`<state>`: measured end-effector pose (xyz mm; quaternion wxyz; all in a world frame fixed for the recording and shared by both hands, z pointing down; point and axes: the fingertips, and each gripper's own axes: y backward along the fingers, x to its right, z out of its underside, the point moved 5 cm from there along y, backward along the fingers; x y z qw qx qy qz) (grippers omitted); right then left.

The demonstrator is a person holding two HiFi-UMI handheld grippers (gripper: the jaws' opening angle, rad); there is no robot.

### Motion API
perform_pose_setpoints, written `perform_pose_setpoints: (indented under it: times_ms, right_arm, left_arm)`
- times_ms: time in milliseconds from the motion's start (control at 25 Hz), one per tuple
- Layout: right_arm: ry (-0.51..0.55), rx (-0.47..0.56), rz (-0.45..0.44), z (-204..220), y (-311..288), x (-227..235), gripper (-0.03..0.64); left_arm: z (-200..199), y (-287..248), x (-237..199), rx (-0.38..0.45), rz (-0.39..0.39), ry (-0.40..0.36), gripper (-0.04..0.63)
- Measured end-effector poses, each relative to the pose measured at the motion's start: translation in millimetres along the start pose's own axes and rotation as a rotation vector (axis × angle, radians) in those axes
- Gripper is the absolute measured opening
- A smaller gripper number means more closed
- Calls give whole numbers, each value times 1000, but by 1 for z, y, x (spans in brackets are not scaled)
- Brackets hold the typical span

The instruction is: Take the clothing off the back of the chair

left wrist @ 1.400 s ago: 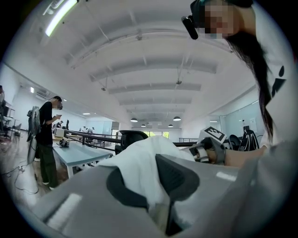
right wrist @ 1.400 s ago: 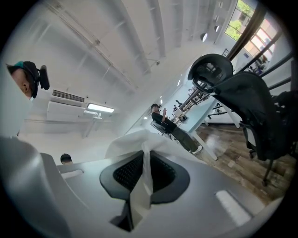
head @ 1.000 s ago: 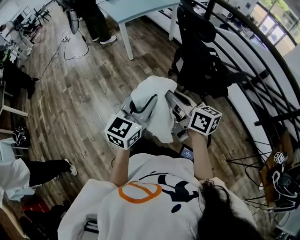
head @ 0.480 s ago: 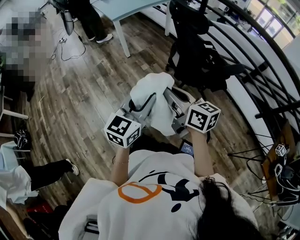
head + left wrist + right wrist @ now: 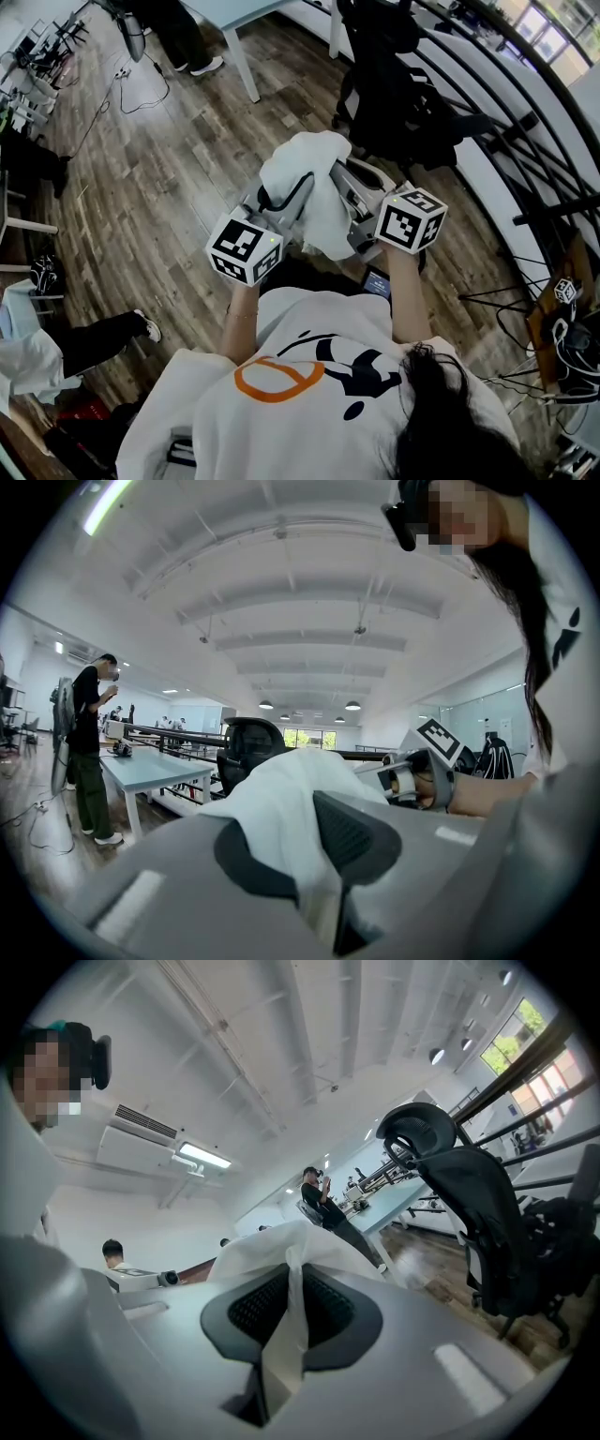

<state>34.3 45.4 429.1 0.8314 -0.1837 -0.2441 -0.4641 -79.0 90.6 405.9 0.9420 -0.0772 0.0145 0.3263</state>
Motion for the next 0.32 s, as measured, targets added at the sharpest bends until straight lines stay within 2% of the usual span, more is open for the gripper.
perform_pose_setpoints:
  times_ms: [320]
  right_arm:
    - [51,-3,-8,-18,-15,-3,61]
  left_arm:
    - [-15,3,-16,26,4,-23,64]
